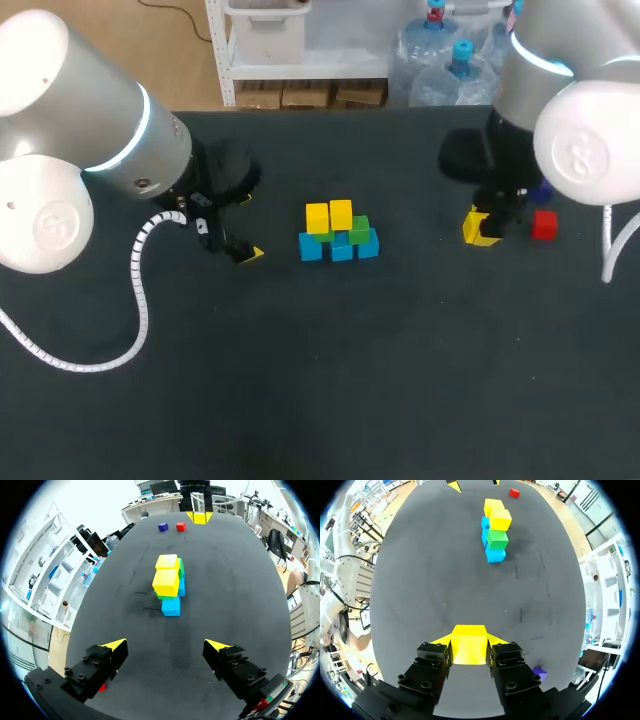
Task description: Place the blue cubes, place green cubes on the blue cubes, place the yellow cubes on the green cubes, then place the red cubes on the yellow cubes, and place purple cube on the red cubes.
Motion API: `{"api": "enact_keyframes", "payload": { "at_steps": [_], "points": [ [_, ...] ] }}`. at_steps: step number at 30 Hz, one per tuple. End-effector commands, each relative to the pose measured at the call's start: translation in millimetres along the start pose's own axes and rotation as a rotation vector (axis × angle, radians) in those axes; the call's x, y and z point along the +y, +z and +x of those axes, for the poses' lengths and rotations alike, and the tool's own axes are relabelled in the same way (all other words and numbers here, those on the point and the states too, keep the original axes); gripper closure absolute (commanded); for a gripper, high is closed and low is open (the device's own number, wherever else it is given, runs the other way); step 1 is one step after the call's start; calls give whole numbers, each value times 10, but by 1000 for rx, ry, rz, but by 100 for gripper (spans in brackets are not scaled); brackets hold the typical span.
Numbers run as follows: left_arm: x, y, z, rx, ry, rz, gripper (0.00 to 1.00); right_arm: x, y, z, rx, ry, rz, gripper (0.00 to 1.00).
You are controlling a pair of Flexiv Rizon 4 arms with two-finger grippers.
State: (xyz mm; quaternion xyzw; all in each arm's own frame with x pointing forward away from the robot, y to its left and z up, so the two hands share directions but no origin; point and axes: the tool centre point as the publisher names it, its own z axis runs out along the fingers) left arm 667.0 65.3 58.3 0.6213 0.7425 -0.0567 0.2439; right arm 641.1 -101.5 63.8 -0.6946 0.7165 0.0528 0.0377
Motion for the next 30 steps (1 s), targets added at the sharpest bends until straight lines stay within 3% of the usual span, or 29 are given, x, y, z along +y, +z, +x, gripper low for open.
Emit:
{"api": "enact_keyframes", "payload": {
  "at_steps": [1, 16, 24, 30],
  "points": [
    [11, 2, 13, -5, 3, 4, 0, -1, 0, 1, -1, -1, -1, 100],
    [11, 2, 13, -5, 3, 4, 0, -1, 0, 1, -1, -1, -1, 100],
    [11, 2, 13, -5, 3, 4, 0, -367, -277, -704, 164, -244, 78, 100],
    [11, 2, 13, -5, 3, 4, 0, -419, -238, -990, 219, -303, 75, 100]
  ]
}}
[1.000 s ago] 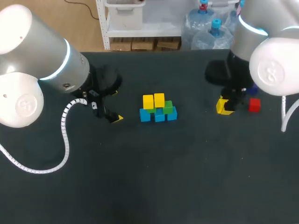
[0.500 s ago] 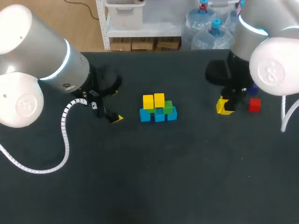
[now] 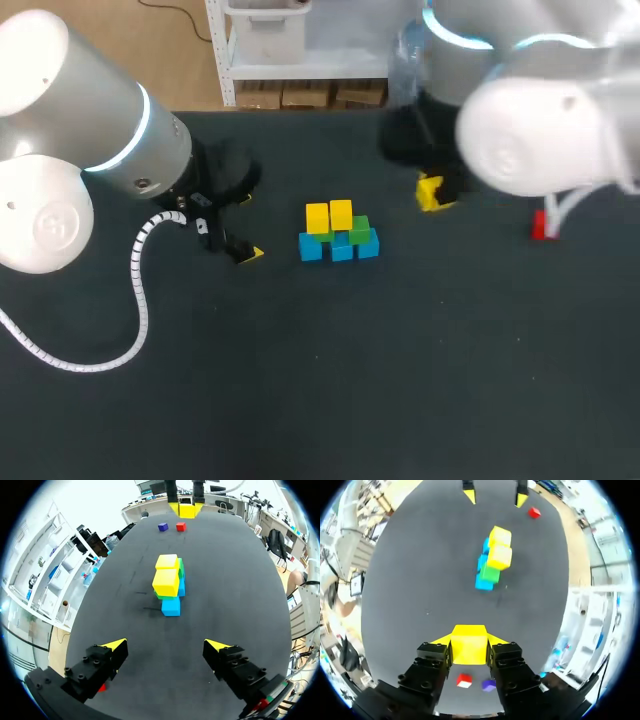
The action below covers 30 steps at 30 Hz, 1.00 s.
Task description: Place the blue cubes, place green cubes on the blue cubes, place the yellow cubes on the green cubes, then place the red cubes on the yellow cubes, and place purple cube on the red cubes.
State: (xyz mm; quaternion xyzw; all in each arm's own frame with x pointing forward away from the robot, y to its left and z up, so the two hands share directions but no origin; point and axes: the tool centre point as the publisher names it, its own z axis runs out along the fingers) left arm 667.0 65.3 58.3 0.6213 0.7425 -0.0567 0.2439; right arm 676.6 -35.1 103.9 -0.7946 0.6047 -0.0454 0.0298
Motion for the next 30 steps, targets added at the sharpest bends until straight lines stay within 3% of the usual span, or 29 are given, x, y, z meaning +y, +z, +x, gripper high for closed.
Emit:
{"api": "enact_keyframes", "payload": {
  "at_steps": [1, 10, 30],
  "points": [
    [12, 2, 13, -5, 3, 4, 0, -169, 74, -268, 64, -8, -51, 100],
    [12, 2, 13, -5, 3, 4, 0, -188, 234, -458, 48, -8, -81, 100],
    [12, 2, 13, -5, 3, 4, 0, -362, 468, -588, -18, 8, -114, 100]
  ]
}}
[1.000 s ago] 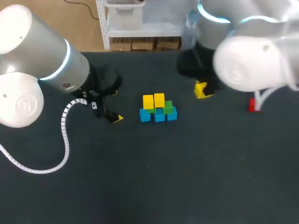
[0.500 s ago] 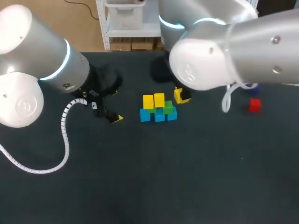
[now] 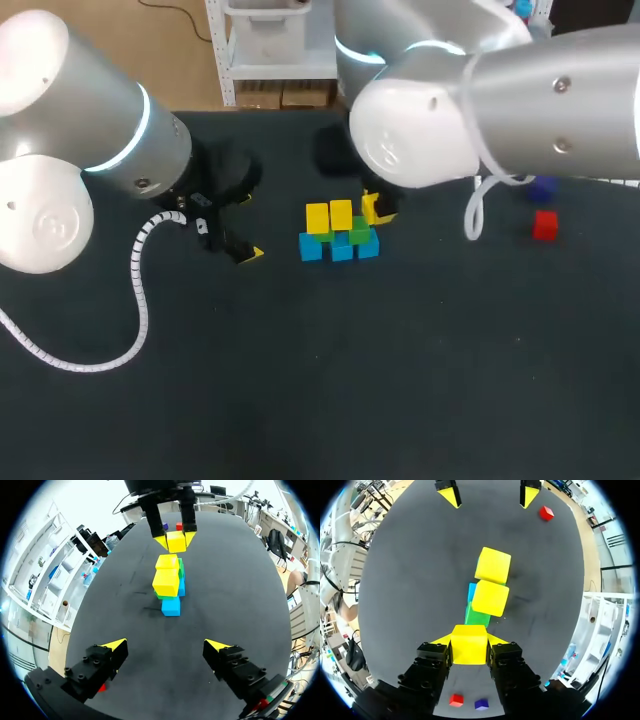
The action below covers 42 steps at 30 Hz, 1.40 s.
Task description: Place the blue cubes, place green cubes on the blue cubes, place the yellow cubes on the green cubes, then place the red cubes on the yellow cubes, and place purple cube on the red cubes.
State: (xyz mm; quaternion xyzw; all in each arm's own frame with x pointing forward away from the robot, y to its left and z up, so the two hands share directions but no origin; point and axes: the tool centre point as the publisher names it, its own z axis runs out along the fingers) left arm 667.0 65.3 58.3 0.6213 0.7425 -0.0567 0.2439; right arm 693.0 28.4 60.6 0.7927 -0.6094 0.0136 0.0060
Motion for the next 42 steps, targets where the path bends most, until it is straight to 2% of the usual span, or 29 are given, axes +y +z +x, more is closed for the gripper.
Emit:
{"api": "enact_keyframes", "payload": {
  "at_steps": [1, 30, 42],
  "points": [
    [12, 2, 13, -5, 3, 4, 0, -88, 17, -10, -13, -1, -18, 100],
    [12, 2, 13, -5, 3, 4, 0, -239, 141, -104, -29, 6, -71, 100],
    [12, 2, 13, -5, 3, 4, 0, -269, 194, -77, -27, 26, -88, 100]
  ]
}}
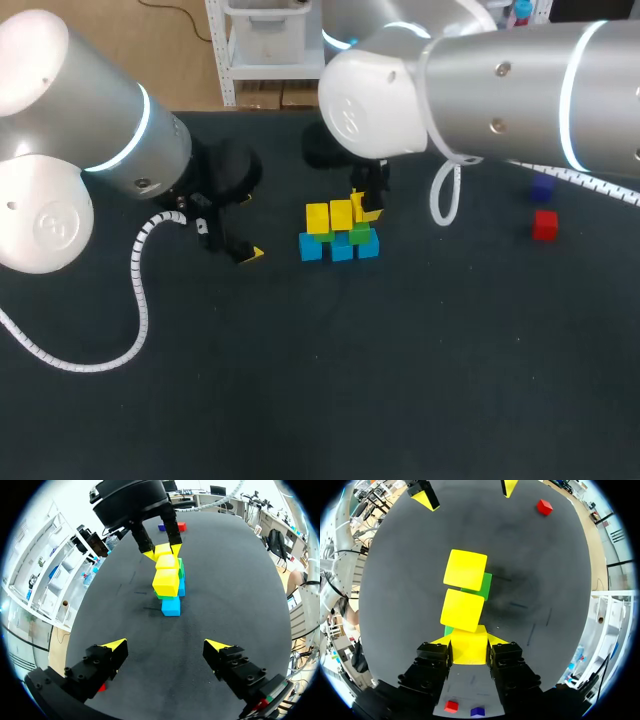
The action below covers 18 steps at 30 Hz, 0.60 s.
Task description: Place the blue cubes, place green cubes on the blue cubes, place the yellow cubes on the green cubes, then place the red cubes on the yellow cubes, and place purple cube on the red cubes.
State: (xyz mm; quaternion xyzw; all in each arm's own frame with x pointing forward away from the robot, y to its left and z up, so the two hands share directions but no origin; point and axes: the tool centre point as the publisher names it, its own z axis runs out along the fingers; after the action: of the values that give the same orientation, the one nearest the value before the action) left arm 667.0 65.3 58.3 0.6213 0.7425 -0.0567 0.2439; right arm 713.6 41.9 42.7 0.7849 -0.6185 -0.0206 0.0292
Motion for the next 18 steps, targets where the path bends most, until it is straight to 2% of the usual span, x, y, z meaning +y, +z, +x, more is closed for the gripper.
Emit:
{"api": "enact_keyframes", "payload": {
  "at_steps": [1, 18],
  "points": [
    [12, 2, 13, -5, 3, 4, 0, -41, 15, 6, -3, 7, -11, 100],
    [12, 2, 13, -5, 3, 4, 0, -88, 16, 33, -16, 25, -13, 100]
  ]
}}
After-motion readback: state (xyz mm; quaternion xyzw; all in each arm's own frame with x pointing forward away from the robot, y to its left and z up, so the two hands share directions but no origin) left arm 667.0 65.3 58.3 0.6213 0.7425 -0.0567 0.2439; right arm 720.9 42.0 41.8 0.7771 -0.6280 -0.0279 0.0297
